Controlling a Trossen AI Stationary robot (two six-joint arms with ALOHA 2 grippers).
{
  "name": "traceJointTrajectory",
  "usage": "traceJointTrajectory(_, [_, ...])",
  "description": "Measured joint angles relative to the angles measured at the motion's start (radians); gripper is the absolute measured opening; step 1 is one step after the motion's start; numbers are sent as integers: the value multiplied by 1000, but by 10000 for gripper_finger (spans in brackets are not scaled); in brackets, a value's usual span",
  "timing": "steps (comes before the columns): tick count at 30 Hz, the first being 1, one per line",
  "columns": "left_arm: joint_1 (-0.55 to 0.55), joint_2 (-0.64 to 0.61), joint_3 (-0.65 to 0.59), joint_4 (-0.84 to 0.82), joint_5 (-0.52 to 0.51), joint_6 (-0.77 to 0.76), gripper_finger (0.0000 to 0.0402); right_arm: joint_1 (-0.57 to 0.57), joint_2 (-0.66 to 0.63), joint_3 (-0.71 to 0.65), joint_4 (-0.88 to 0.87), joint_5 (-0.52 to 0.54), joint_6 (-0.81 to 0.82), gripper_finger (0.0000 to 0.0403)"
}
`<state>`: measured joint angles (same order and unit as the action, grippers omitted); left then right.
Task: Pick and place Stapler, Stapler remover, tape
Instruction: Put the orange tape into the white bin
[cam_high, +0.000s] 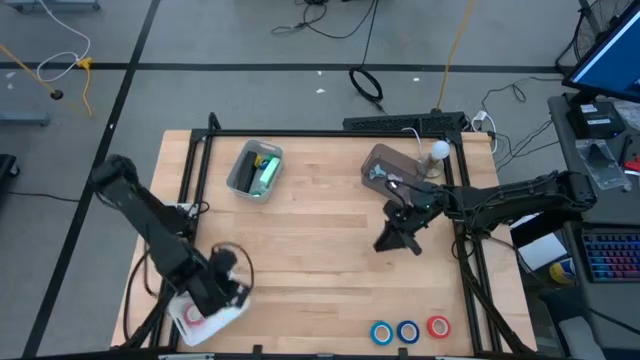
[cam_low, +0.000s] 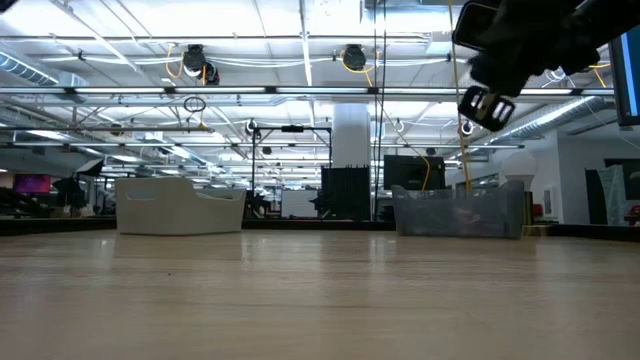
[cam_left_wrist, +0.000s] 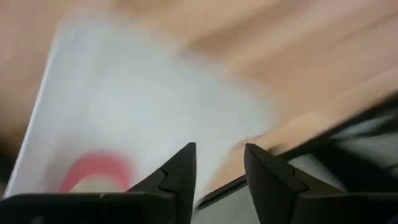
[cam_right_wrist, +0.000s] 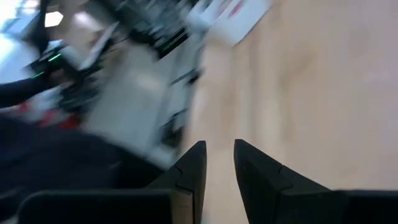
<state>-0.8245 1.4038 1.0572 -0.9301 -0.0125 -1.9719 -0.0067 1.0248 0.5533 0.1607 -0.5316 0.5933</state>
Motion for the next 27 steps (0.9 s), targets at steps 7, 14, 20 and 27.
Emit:
traceJointTrajectory(7, [107,-186,8,87,-437,176,136,44,0,0,-8,-367,339,75])
traceJointTrajectory(14, [283,-174,8,321,-470,609,136,210,-1,0,-16,-524,812,75])
traceJointTrajectory(20, [403,-123,8,568,-439,1030,136,371,-50,0,-19,-522,1175,75])
traceJointTrajectory(27, [517,-84,7,584,-348,1249,136,521,-166,0,-191,-177,1335,70])
